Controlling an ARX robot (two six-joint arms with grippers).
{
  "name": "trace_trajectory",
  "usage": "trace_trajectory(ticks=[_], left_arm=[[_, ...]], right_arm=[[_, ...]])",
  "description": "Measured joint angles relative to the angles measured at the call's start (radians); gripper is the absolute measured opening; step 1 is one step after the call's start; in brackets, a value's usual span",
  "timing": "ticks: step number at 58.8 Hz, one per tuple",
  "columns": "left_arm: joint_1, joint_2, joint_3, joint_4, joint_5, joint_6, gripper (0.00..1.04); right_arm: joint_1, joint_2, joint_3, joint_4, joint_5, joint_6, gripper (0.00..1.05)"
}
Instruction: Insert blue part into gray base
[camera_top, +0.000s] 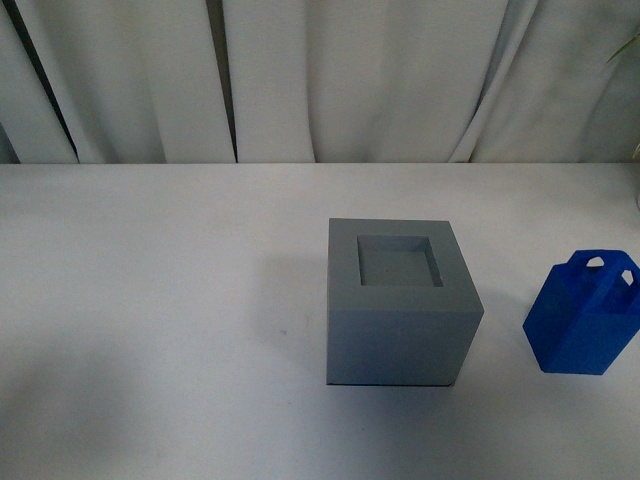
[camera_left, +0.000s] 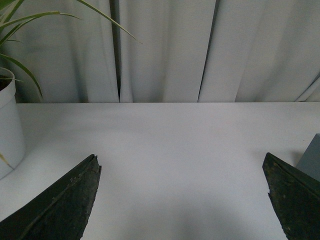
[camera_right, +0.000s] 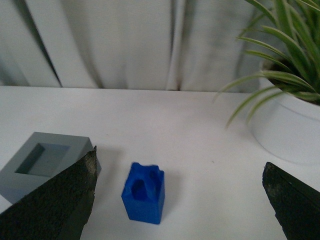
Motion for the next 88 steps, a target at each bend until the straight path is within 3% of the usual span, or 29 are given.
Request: trace_trajectory(ticks=[8,14,21,30,38,51,68,88], left_arm=[[0.0,0.0,0.0,0.0,0.0,0.0,0.99],[0.0,0.0,0.0,0.0,0.0,0.0,0.99],[0.0,0.0,0.0,0.0,0.0,0.0,0.99],[0.0,0.0,0.0,0.0,0.0,0.0,0.99],[0.0,0.0,0.0,0.0,0.0,0.0,0.99],[0.0,0.0,0.0,0.0,0.0,0.0,0.99],[0.0,0.0,0.0,0.0,0.0,0.0,0.99],[0.0,0.0,0.0,0.0,0.0,0.0,0.99]], right_arm=[[-0.012,0.233,0.195,-0.039,-0.133,-0.058,0.97],[-0.013,0.383,0.354,-0.152,-0.223,-0.149,0.97],[0.012,0.615,0.629,-0.508,-0.328,-0.414,0.97],[0.034,0.807,0.83,-0.886,-0.294,-0.775,0.97],[0.04,0.908,0.915,-1.028,-0.214,-0.995,0.97],[0.06,1.036,1.015,-1.083,-0.086,-1.191,0.97],[0.097,1.16,1.087,-1.154,-0.037,-1.247,0.97],[0.121,1.263,1.112,-1.131,0.033,-1.299,0.97]])
